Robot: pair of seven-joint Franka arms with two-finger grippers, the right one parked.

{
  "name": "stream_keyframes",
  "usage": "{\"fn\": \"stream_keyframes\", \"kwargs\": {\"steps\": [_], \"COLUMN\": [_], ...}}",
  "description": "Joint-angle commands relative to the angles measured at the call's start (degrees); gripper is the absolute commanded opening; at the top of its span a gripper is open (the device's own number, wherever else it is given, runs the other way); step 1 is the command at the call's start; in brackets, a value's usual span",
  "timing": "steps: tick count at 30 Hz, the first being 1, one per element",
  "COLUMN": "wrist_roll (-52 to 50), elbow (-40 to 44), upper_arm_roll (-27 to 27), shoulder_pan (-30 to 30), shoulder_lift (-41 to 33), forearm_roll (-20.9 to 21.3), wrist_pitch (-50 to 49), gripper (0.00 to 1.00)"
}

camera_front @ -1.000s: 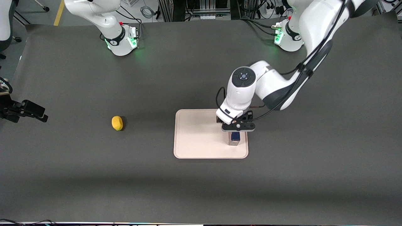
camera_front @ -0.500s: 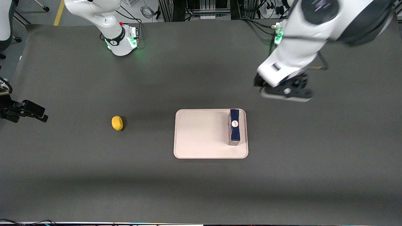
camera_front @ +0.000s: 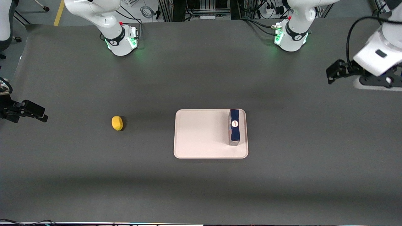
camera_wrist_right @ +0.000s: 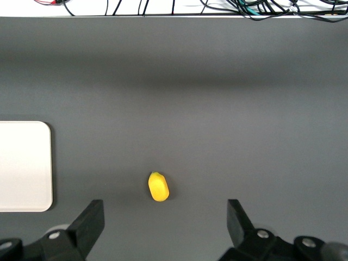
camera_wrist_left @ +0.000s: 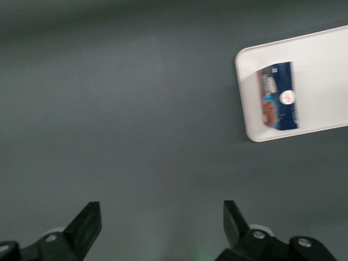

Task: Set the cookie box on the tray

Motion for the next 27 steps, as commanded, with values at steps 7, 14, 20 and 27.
{"fn": "stream_keyframes", "kwargs": {"steps": [7,14,20,27], "wrist_roll": [-3.83,-3.74,-3.13,-2.95], "elbow": [-3.76,-3.4,-3.4,-3.05], "upper_arm_roll": [-0.14,-0.41,-0.41,-0.58], "shoulder_pan": [-1.7,-1.7,-1.79,-2.14], "shoulder_lift": [-3.82,-3.73,-3.21,-2.42], "forearm_roll": [-1.05,-3.42,-6.32,-6.77], "wrist_pitch": [0.44,0.78,1.66,1.66], "gripper": [1.0,1.0,1.0,1.0]}}
